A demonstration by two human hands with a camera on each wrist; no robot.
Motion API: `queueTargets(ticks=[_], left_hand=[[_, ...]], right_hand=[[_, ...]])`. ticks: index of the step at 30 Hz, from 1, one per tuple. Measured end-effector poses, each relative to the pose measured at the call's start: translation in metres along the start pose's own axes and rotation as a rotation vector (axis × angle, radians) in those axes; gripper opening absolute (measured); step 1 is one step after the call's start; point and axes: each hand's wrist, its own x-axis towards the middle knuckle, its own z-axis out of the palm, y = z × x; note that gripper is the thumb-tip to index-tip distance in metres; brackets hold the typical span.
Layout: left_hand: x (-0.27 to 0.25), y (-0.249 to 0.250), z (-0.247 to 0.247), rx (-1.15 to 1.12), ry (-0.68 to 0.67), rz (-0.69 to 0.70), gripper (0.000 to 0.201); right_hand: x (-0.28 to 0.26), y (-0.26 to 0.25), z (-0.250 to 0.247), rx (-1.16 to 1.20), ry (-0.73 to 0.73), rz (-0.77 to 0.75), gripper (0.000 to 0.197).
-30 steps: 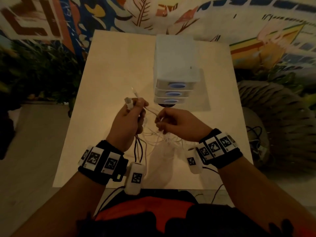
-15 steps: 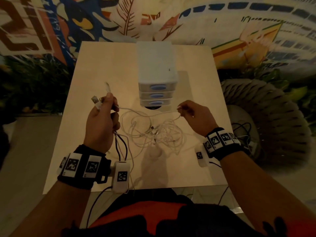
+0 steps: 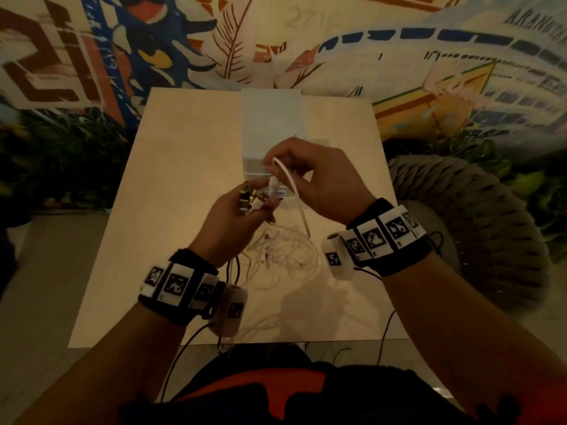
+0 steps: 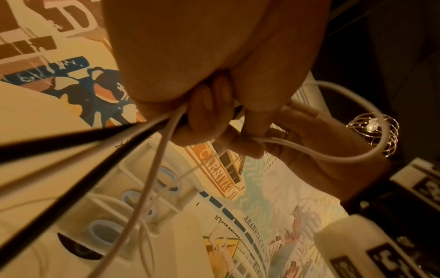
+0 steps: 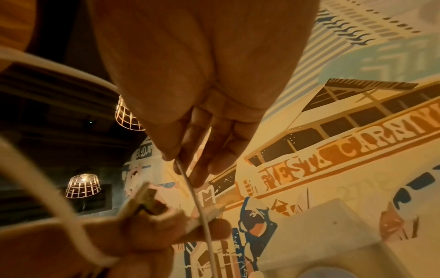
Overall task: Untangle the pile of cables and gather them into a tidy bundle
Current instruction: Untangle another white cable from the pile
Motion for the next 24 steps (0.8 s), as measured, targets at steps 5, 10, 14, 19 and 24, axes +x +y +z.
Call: queueTargets(ticks=[5,10,14,19,24], left_hand=[[0.008,-0.001,0.007,0.127,0.012,-0.044,0.024],[0.010,-0.004,0.000,0.040,0.064,-0.092,0.025],[0.009,-0.007,-0.008,-0.092,0.138,-0.107,0.026],[0.006,-0.001,-0.018,-0.185,0.176,-0.046,0.023],[0.003,-0.010,-0.033,-0.257,0.256,-0.030,0.024]], right_hand=[[-0.003,-0.004,0.005,0.091,-0.010,-0.021,0.013],[-0.024,0.021,0.009,0.281,0.086,0.115,0.048],[-0.051,0.061,0.039,0.075,-0.193,0.264,0.049],[-0.065,0.095,0.076,-0.069,-0.305,0.326,0.022],[-0.065,0.108,0.055,-0.048,-0.226,0.367,0.012]])
